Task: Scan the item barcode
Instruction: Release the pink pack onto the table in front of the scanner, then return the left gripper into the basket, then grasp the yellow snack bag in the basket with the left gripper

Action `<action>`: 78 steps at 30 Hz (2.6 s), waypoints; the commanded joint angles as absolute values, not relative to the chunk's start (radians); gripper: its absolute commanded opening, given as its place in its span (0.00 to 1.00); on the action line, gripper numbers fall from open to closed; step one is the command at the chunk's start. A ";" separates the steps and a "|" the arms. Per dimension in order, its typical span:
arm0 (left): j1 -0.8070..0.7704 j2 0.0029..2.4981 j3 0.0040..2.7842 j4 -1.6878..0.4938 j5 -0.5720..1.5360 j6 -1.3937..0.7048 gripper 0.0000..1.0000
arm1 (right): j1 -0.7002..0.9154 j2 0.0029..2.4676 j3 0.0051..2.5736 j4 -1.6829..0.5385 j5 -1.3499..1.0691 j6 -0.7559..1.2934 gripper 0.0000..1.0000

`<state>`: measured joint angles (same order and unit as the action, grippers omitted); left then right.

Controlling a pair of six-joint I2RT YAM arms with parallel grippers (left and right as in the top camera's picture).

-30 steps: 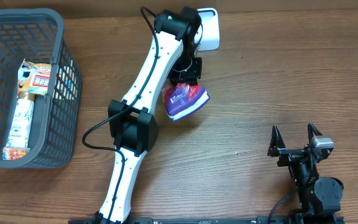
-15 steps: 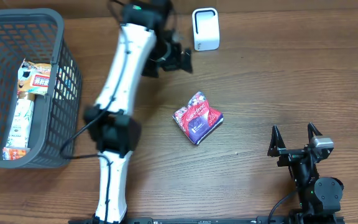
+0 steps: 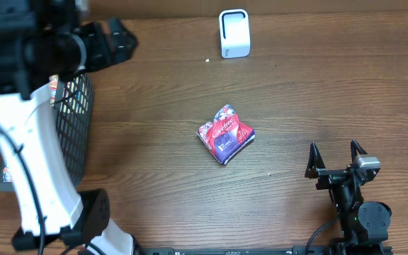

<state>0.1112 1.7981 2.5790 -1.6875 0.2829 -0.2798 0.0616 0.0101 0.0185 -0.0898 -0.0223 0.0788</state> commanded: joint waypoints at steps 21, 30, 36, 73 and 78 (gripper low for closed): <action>0.686 2.147 2.587 -1.649 0.199 -0.447 1.00 | 0.069 0.003 0.008 -0.083 -0.027 0.085 1.00; 0.684 2.334 2.587 -1.615 0.275 -0.436 0.99 | 0.069 0.003 0.008 -0.083 -0.027 0.085 1.00; 0.681 2.307 2.588 -1.628 0.281 -0.397 1.00 | 0.069 0.003 0.008 -0.083 -0.027 0.085 1.00; 0.524 2.205 2.292 -1.367 -0.056 -0.547 1.00 | 0.069 0.003 0.008 -0.083 -0.027 0.085 1.00; 0.524 2.205 2.167 -1.212 0.044 -0.550 1.00 | 0.069 0.003 0.008 -0.083 -0.027 0.085 1.00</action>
<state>0.5266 2.2230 2.2372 -1.2617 -0.0196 -0.5259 0.0616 0.0101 0.0185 -0.0898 -0.0223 0.0788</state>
